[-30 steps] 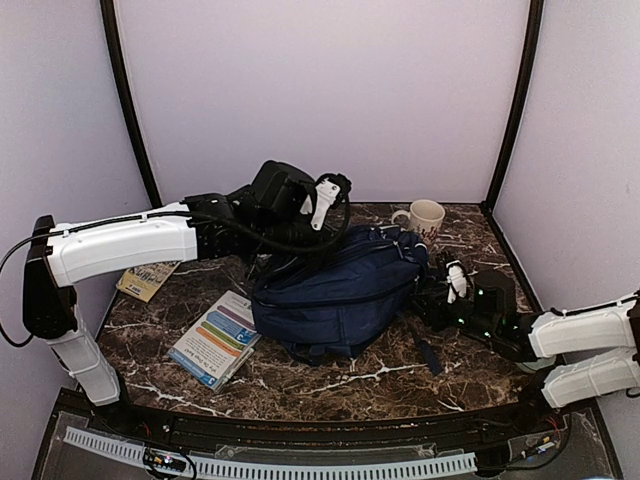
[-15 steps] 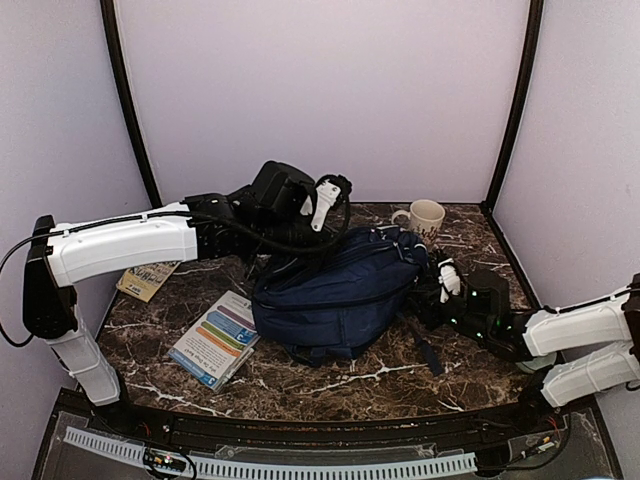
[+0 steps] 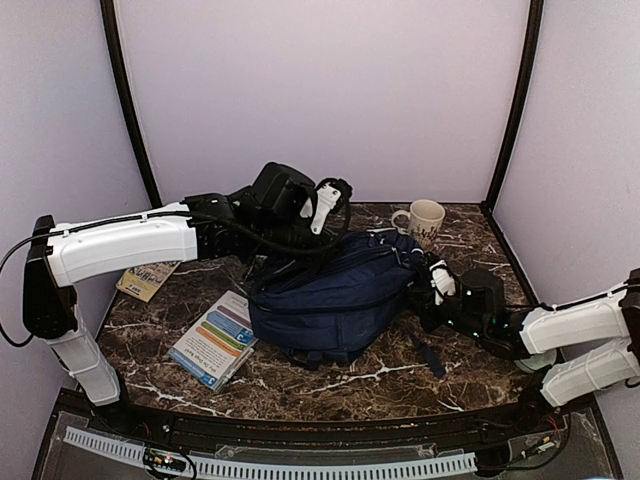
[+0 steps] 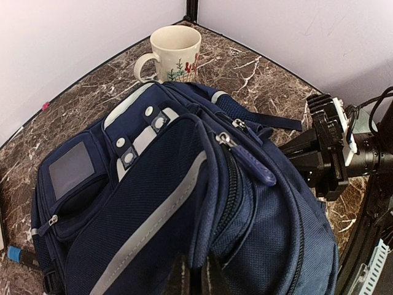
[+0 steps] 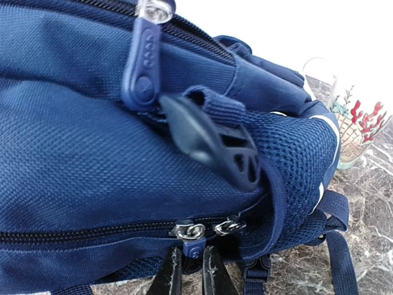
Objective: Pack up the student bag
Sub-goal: Grab the largest pocket of the student bag, then unzip the largest pocket of the student bag.
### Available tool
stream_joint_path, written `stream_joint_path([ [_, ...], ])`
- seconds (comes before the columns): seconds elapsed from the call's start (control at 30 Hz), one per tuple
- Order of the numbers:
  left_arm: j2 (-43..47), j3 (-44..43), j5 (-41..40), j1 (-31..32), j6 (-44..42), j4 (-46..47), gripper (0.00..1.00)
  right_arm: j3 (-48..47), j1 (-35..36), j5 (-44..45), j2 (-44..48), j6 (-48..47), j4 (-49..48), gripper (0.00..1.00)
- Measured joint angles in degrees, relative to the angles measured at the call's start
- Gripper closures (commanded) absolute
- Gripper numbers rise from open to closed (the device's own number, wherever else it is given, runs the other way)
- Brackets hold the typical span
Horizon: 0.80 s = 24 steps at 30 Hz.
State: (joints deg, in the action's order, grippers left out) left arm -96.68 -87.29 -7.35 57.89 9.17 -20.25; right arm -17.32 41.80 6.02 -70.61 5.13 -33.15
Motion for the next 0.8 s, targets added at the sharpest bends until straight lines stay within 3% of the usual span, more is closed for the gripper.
stream_joint_path([
  [0.33, 0.0, 0.0, 0.0, 0.0, 0.0, 0.0, 1.00, 0.0, 0.6, -1.7, 6.3, -1.9, 6.8, 1.00],
  [0.8, -0.2, 0.0, -0.3, 0.0, 0.1, 0.0, 1.00, -0.8, 0.6, -6.9, 14.9, 3.7, 18.8, 1.00],
])
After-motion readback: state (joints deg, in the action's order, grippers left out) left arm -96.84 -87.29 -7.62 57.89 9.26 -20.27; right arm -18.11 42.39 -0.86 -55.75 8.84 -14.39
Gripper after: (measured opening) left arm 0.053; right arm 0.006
